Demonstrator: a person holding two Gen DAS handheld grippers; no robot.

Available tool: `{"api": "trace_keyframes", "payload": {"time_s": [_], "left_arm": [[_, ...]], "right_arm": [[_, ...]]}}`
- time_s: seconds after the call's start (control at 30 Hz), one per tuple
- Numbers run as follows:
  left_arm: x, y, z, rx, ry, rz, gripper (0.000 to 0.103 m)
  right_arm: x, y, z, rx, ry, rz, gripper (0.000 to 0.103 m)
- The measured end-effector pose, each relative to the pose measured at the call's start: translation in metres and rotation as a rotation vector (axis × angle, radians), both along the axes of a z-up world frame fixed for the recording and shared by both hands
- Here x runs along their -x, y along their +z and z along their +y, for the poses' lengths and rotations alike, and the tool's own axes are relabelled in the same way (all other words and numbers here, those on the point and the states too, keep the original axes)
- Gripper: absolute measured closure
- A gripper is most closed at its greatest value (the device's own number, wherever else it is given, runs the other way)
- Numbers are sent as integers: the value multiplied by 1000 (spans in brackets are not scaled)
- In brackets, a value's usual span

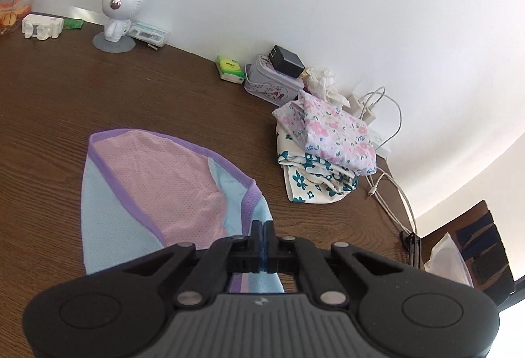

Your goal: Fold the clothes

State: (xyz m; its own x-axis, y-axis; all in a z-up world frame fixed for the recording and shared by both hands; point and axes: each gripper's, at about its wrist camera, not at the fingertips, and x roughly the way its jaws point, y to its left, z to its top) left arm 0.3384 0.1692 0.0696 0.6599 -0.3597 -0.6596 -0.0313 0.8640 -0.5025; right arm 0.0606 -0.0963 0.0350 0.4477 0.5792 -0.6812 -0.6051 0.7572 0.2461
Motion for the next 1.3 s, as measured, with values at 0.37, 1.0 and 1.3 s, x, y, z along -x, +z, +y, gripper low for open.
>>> {"api": "trace_keyframes", "payload": {"time_s": [0.37,1.0,1.3], "left_arm": [[30,-50,87,155,26,9,103],[23,-72,82,177,32,47,103],[-40,-13,-16,175,-102,-59,103]], "right_arm": [[1,-23,77,236,174,21,100],[5,-22,71,199,111,39,100],[12,8,9,107,-121,-55,100]]}}
